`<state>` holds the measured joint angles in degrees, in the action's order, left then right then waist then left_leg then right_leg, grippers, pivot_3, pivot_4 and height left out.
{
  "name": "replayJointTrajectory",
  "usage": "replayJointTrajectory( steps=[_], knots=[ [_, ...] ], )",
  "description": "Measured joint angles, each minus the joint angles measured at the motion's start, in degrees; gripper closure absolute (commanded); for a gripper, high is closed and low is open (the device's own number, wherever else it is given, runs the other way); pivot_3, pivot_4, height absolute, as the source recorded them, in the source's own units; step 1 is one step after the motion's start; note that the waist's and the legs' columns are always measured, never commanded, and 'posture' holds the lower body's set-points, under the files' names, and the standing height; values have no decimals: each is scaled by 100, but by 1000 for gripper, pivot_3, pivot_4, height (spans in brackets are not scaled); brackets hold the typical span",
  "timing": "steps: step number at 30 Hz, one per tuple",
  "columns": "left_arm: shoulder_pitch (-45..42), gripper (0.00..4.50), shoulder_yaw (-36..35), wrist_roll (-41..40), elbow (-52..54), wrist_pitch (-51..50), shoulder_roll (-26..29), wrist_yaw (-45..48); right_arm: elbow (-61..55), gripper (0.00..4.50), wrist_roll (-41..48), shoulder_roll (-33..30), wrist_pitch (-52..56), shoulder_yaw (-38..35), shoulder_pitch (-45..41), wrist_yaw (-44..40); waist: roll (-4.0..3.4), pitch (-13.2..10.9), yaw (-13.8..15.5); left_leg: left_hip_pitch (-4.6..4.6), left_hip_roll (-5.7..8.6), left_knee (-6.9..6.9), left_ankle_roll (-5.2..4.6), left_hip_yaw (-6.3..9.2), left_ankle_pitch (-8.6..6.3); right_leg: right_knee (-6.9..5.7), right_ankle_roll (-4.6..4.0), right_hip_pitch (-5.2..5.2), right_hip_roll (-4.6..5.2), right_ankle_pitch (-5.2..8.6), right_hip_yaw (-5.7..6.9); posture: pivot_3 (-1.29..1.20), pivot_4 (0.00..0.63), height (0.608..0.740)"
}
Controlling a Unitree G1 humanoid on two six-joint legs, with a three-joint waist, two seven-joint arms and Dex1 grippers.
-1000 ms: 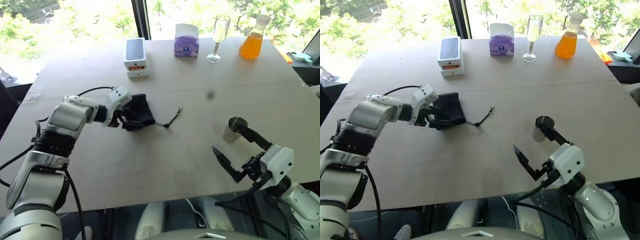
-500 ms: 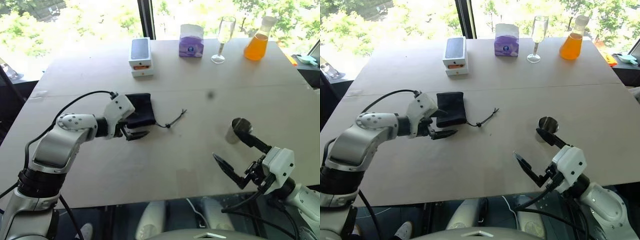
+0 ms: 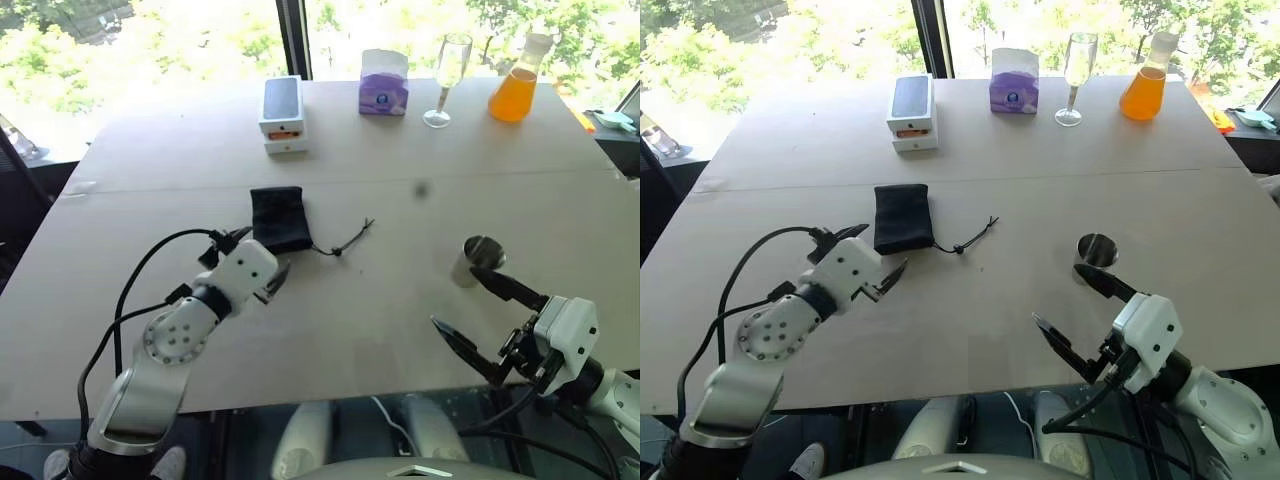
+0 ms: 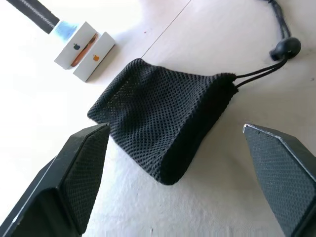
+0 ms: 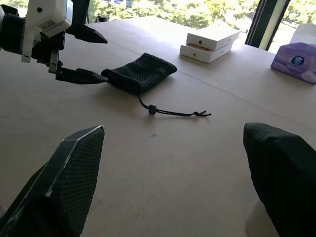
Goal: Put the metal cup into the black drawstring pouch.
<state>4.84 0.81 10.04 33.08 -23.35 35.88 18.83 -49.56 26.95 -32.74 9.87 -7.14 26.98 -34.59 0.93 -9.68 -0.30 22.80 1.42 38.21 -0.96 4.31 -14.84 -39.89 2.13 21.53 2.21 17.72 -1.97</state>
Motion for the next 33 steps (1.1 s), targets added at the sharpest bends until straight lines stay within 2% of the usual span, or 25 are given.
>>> replayJointTrajectory(
  steps=[9, 23, 33],
  knots=[
    [-89, 47, 236, 821, -266, 34, -379, -418, -135, 0, 106, -67, 122, -78, 45, -12, 1, 2, 5, 0, 1, 0, 0, 1, 0, 0, 0, -1, -2, 0, 3, 0, 150, 740],
    [-330, 47, 520, 1978, -1338, 988, -356, -897, -136, 0, 119, -62, 120, -137, 142, -10, 0, 2, 6, 0, 1, -1, 0, 1, 0, 1, 0, 0, 0, 0, 3, 0, 150, 740],
    [-341, 47, 646, 2689, -1408, 1487, -395, -1254, -136, 0, 97, -57, 118, -136, 134, -7, 0, 2, 11, 0, 1, -1, 0, 1, 0, 0, 0, 0, 0, 0, 3, 0, 150, 740]
  ],
)
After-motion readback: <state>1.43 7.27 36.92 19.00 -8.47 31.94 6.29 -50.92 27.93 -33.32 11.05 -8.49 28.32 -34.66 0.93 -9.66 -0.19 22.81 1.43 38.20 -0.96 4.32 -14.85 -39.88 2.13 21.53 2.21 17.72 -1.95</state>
